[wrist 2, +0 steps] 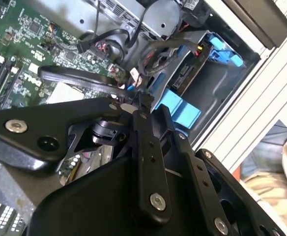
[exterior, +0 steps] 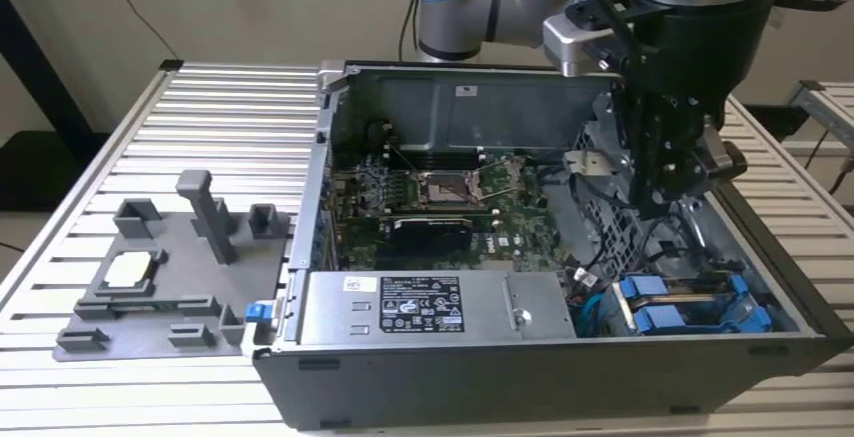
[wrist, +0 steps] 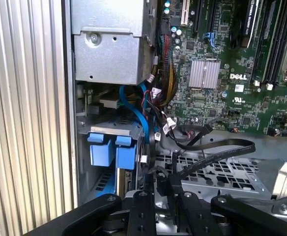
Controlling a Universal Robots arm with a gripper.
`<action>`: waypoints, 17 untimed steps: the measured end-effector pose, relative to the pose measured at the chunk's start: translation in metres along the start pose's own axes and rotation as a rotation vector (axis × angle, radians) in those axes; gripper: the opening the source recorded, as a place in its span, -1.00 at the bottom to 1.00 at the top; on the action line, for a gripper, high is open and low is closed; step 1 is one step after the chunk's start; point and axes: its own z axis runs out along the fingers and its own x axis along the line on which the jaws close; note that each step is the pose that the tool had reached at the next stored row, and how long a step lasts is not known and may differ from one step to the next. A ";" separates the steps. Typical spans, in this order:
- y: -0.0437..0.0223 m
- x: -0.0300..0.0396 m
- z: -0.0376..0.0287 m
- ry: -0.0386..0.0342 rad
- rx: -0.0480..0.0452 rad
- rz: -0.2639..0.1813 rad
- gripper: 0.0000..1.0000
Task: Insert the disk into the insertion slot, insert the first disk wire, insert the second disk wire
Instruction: 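Insert the first disk wire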
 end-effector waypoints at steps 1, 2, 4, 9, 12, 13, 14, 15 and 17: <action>0.0001 -0.0001 0.0004 0.0007 0.0000 0.000 -0.47; 0.0001 -0.0001 0.0004 0.0007 0.0001 0.000 -0.47; 0.0001 -0.0001 0.0003 0.0008 0.0002 0.000 -0.47; 0.0001 -0.0001 0.0004 0.0008 0.0004 0.000 -0.65; 0.0002 -0.0001 0.0004 0.0008 0.0005 0.000 -0.68; 0.0001 -0.0001 0.0004 0.0008 0.0006 0.000 -0.68; 0.0001 -0.0001 0.0004 0.0008 0.0006 0.000 -0.68; 0.0001 0.0000 0.0004 0.0008 0.0006 0.000 -0.68; 0.0001 -0.0001 0.0004 0.0007 0.0007 0.000 -0.68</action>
